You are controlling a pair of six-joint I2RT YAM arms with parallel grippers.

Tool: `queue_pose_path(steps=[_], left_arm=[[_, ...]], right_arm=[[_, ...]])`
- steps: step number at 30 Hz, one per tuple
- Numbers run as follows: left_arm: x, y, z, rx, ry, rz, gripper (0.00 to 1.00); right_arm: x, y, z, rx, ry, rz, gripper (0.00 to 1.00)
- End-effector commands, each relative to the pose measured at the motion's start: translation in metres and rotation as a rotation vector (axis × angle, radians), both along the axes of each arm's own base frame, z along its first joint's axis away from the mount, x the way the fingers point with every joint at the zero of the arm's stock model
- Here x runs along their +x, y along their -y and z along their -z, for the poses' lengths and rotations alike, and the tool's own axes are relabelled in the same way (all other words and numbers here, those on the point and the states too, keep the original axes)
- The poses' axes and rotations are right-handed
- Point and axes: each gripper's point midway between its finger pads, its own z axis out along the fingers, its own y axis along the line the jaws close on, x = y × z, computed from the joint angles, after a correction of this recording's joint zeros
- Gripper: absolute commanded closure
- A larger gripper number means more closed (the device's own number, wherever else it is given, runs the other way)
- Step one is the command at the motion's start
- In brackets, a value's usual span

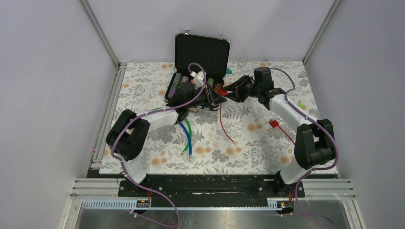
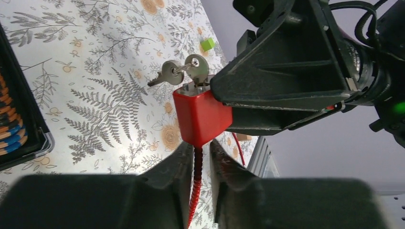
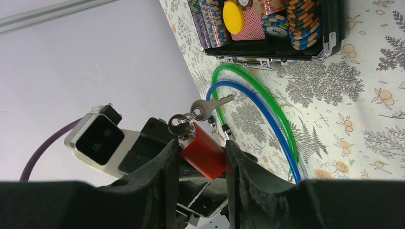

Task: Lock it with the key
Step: Lock the lock.

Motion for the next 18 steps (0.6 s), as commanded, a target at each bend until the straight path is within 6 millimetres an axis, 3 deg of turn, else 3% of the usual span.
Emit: queue_pose_path(steps=[1,3,6,7,9,10,12,18], left_arm=[[-0.004,0.009,-0.029,-0.077,0.073,0.041,0.9],[-0.005,0.009,-0.031,-0.079,0.069,0.044,1.0],[-0.005,0.007,-0.035,-0.061,0.063,0.035,1.0],[-0.005,0.005,-0.038,-0.049,0.06,0.028,1.0],[-0.004,0.0,-0.036,0.0,0.031,-0.002,1.0],[-0.002,-0.002,-0.041,0.012,0.034,-0.014,1.0],[-0.001,-0.008,-0.04,0.072,-0.006,-0.042,1.0],[0.006,-0.029,-0.053,0.208,-0.111,-0.147,1.0]], right_arm=[[-0.006,-0.01,-0.035,0.092,0.038,-0.019,0.96],[-0.006,-0.01,-0.034,0.097,0.029,-0.016,0.95],[-0.008,-0.009,-0.033,0.079,0.031,-0.02,0.9],[-0.011,-0.008,-0.031,0.063,0.027,-0.029,0.81],[-0.017,-0.005,-0.03,0.028,0.048,-0.058,0.39],[-0.02,-0.004,-0.031,0.009,0.082,-0.076,0.22],[-0.026,-0.001,-0.031,-0.026,0.124,-0.11,0.05],[-0.051,0.014,-0.039,-0.138,0.314,-0.22,0.0]])
